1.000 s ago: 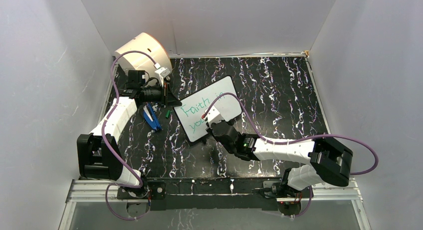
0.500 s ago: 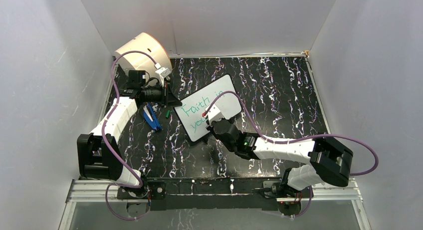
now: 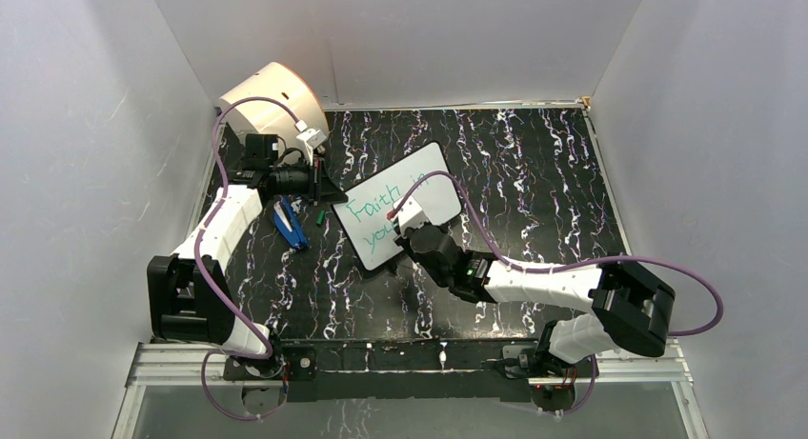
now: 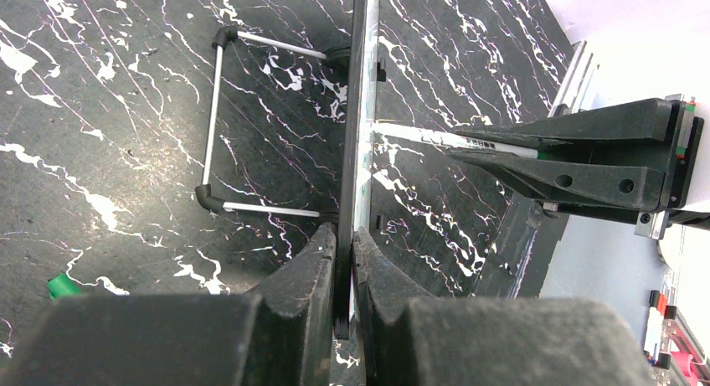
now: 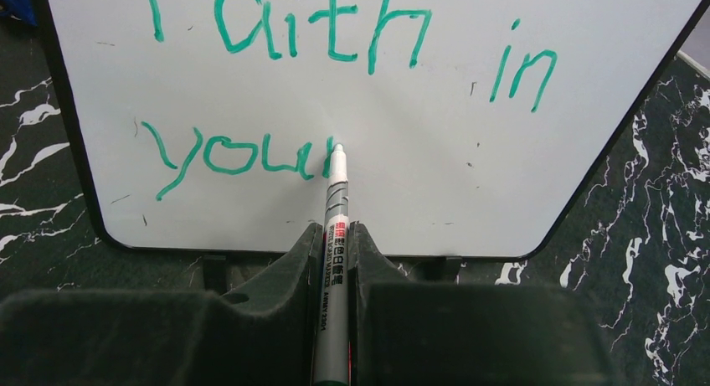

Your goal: Write a sentence on the whiteboard

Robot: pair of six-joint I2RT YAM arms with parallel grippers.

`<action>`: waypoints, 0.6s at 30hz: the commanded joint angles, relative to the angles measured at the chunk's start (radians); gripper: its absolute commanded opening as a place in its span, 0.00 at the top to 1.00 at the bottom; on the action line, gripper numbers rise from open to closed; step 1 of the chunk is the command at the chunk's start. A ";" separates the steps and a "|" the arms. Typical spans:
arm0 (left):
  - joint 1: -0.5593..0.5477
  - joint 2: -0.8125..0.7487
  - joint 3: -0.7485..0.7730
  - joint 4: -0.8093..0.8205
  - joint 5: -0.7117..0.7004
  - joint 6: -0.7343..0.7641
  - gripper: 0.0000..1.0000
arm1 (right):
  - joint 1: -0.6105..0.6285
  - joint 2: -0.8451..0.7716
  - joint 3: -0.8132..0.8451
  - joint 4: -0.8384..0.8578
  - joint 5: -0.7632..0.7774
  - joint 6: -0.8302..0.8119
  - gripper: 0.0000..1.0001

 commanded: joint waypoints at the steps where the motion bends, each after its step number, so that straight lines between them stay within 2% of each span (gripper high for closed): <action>1: -0.007 0.021 0.008 -0.056 -0.065 0.019 1.00 | -0.019 -0.019 0.050 0.070 0.008 -0.008 1.00; 4: -0.007 0.023 0.008 -0.056 -0.065 0.019 1.00 | -0.028 -0.019 0.046 0.067 0.008 -0.002 1.00; 7: -0.009 0.040 0.034 -0.074 -0.002 0.011 1.00 | -0.048 -0.028 0.046 0.027 -0.022 0.022 1.00; 10: -0.009 -0.011 0.010 -0.062 -0.076 0.019 1.00 | -0.057 -0.041 0.027 0.022 -0.022 0.040 1.00; 18: -0.008 0.008 0.030 -0.082 -0.077 0.030 1.00 | -0.058 -0.131 0.008 0.012 -0.078 0.058 1.00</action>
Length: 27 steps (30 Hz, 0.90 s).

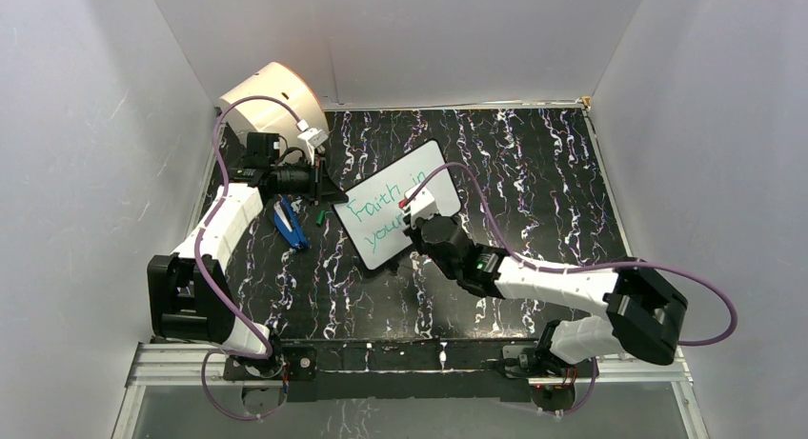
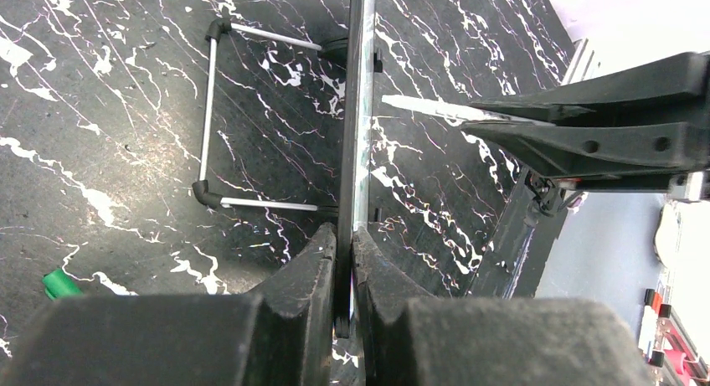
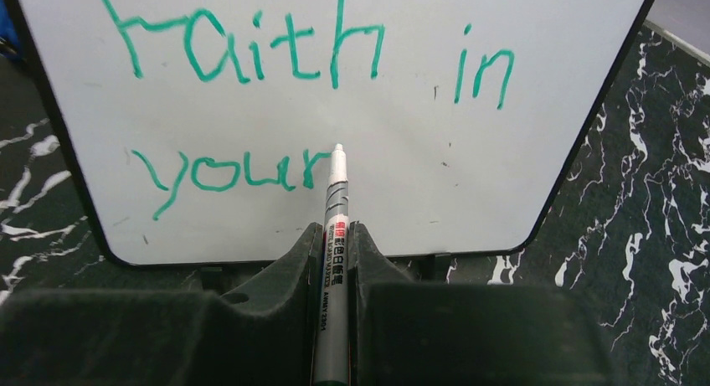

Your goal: Write a sentence on the whiteboard

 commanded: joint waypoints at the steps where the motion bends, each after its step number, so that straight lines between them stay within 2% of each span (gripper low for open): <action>1: -0.003 0.004 0.010 -0.054 -0.076 0.031 1.00 | -0.002 -0.103 0.005 0.029 -0.046 0.022 1.00; 14: -0.003 0.040 0.054 -0.114 -0.111 0.074 1.00 | -0.014 -0.203 -0.052 0.001 0.000 -0.004 1.00; 18: -0.003 0.056 0.095 -0.157 -0.174 0.089 1.00 | -0.023 -0.209 -0.063 0.013 -0.011 -0.004 1.00; 27: -0.003 0.030 0.112 -0.167 -0.270 0.094 0.91 | -0.023 -0.230 -0.094 0.046 -0.004 -0.054 1.00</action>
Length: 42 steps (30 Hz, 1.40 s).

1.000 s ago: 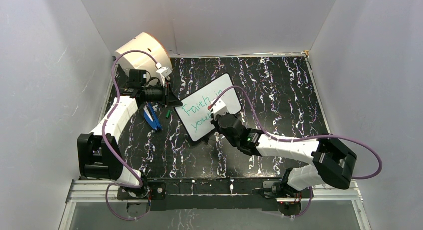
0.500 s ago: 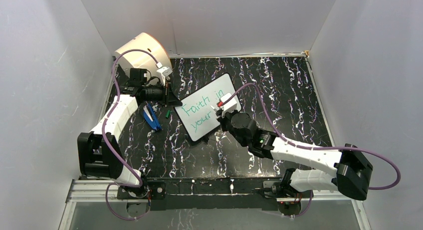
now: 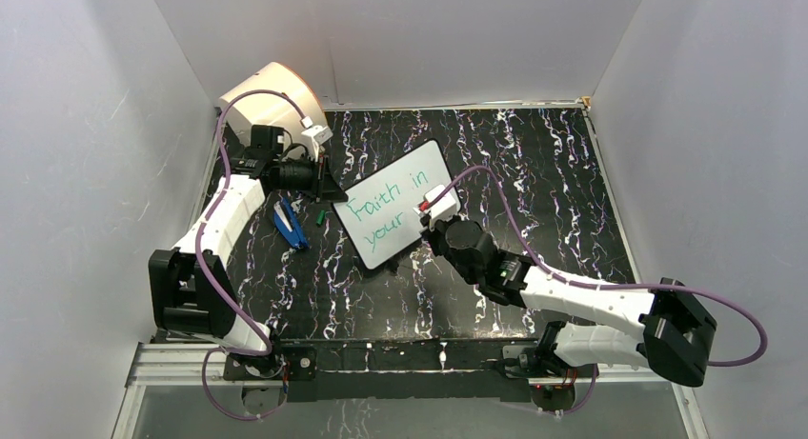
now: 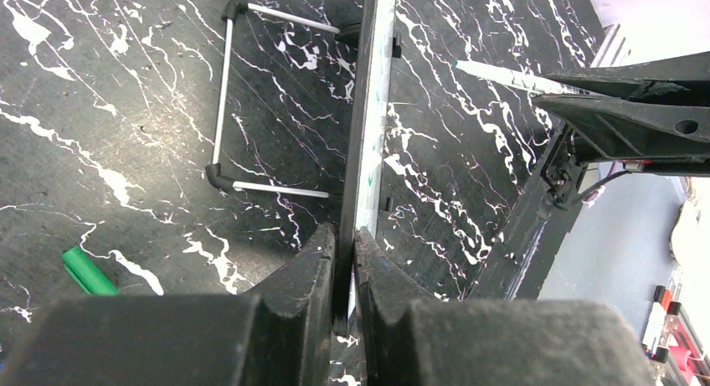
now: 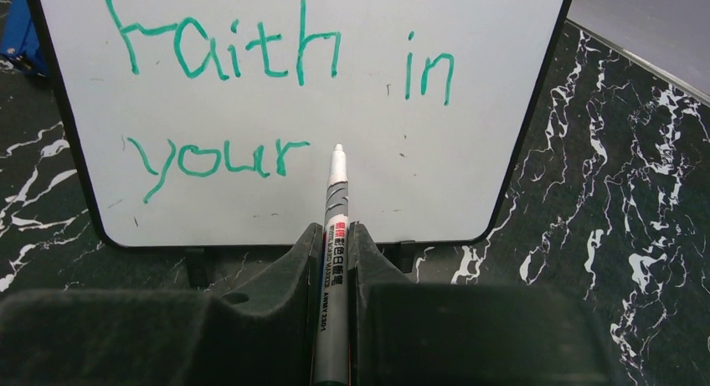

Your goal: Write a sentence on the whiteboard

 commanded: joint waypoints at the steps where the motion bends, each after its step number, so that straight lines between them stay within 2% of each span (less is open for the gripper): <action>1: 0.010 -0.006 0.033 -0.042 -0.209 0.046 0.91 | -0.003 -0.034 -0.014 0.064 0.018 -0.024 1.00; 21: 0.009 -0.085 0.030 -0.008 -0.356 0.012 0.83 | -0.003 -0.063 -0.015 0.058 0.023 -0.042 1.00; 35: -0.001 -0.108 0.056 0.017 -0.249 -0.037 0.64 | -0.003 -0.071 -0.024 0.061 0.029 -0.046 1.00; 42: -0.067 -0.020 0.193 0.008 -0.225 -0.042 0.61 | -0.007 -0.050 -0.028 0.082 0.003 -0.037 1.00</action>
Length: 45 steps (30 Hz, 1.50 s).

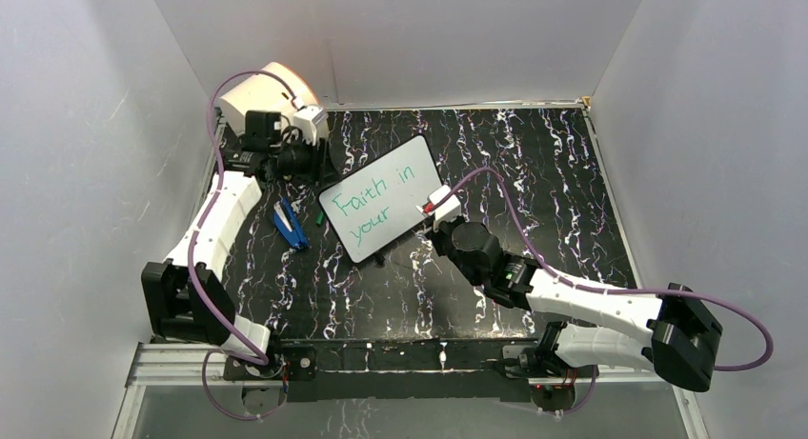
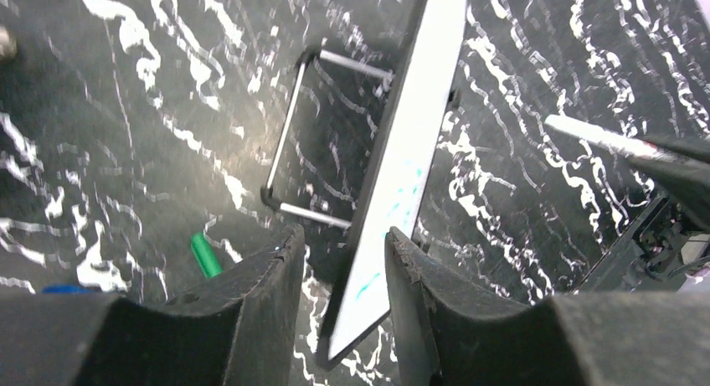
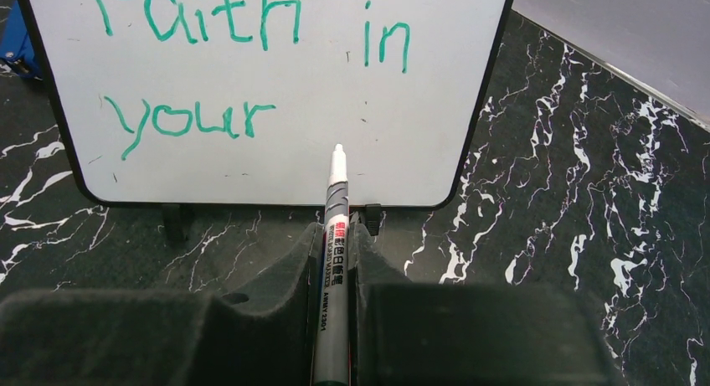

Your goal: Write a sentence on the whiteboard

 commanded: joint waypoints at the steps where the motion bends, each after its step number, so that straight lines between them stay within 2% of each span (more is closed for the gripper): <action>1: -0.050 0.059 0.146 -0.011 0.034 0.001 0.61 | -0.006 0.004 -0.004 0.074 -0.008 0.006 1.00; 10: -0.135 0.274 0.342 -0.085 0.090 0.021 0.59 | -0.008 0.010 -0.002 0.081 -0.020 -0.018 1.00; 18: -0.150 0.351 0.383 -0.081 0.142 0.019 0.59 | -0.008 0.004 0.002 0.084 -0.019 -0.030 1.00; 21: -0.152 0.368 0.392 -0.087 0.178 0.031 0.64 | -0.009 0.011 0.007 0.080 -0.024 -0.028 1.00; 26: -0.153 0.401 0.418 -0.154 0.220 0.095 0.83 | -0.009 0.021 0.009 0.083 -0.035 -0.031 1.00; 33: -0.150 0.411 0.408 -0.241 0.211 0.213 0.99 | -0.008 0.023 0.005 0.079 -0.043 -0.056 1.00; 41: -0.143 0.436 0.418 -0.341 0.290 0.345 1.00 | -0.009 0.058 0.004 0.096 -0.069 -0.068 1.00; 45: -0.143 0.437 0.418 -0.348 0.298 0.352 1.00 | -0.008 0.066 0.004 0.127 -0.098 -0.076 1.00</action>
